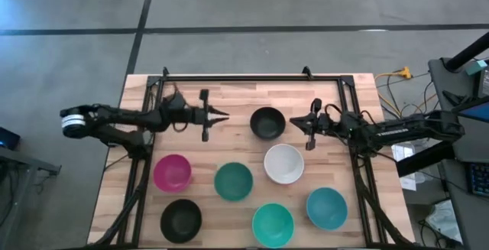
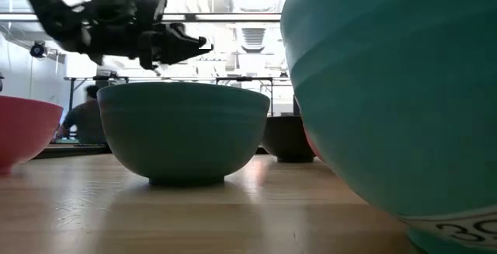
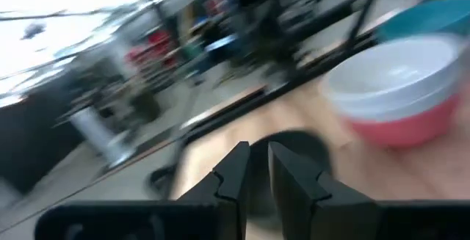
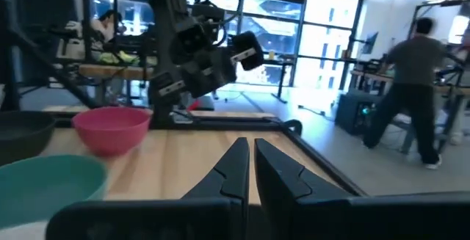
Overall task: Nest bowls inside each other
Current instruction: Stack the top black bowl on top of the white bowl
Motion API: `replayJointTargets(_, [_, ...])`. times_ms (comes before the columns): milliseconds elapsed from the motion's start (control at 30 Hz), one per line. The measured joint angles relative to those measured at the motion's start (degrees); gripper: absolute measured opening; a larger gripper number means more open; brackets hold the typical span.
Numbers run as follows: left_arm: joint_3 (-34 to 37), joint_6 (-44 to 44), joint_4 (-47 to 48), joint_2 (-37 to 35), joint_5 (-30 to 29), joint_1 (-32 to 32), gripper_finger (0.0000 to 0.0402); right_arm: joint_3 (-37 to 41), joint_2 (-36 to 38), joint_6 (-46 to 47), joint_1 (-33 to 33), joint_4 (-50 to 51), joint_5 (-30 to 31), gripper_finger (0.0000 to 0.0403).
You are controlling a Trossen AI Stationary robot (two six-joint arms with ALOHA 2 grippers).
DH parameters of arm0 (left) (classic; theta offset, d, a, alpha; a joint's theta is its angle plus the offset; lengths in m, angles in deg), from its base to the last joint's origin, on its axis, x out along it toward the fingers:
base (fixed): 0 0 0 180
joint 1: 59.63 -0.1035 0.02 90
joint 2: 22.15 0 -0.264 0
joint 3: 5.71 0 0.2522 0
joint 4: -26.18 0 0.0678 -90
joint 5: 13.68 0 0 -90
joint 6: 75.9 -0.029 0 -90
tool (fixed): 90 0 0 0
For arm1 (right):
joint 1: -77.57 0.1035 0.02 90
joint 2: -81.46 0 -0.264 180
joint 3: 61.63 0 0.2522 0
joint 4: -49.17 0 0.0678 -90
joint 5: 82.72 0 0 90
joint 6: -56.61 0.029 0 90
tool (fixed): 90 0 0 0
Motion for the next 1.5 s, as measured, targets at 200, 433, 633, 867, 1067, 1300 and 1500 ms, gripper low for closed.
replayJointTargets(200, [-7.44, 14.55, 0.0, 6.62, 6.07, -4.16, 0.0038, -8.51, -6.6, 8.12, -5.93, 0.34, 0.06, 0.0018])
replayJointTargets(433, [-12.63, 28.87, -0.05, 4.42, 9.62, -3.72, 0.0038, -20.62, -9.94, 15.28, -10.28, 9.5, 0.25, 0.0018])
replayJointTargets(633, [-12.95, 36.68, -0.02, -2.11, 10.33, -2.48, 0.0038, -31.96, -9.04, 10.26, -10.49, 28.09, 0.31, 0.0018])
replayJointTargets(867, [-12.99, 51.03, 0.0, -11.05, 6.99, -1.88, 0.0038, -46.11, -8.46, 13.88, -10.6, 49.49, 0.44, 0.0018])
replayJointTargets(1067, [-12.95, 54.76, 2.07, -15.9, -2.27, -1.78, 0.0038, -53.84, -9.25, 21.13, -10.57, 57.18, 0.24, 0.0018])
replayJointTargets(1300, [-12.84, 65.77, 7.28, -14.68, -13.06, -1.84, 0.0038, -59.68, -9.4, 24.67, -9.96, 78.68, -0.04, 0.0018])
replayJointTargets(1500, [-12.84, 74.27, 7.57, -10.76, -10.99, -1.82, 0.0038, -56.22, -9.43, 40.62, -9.99, 96.96, 0.1, 0.0018])
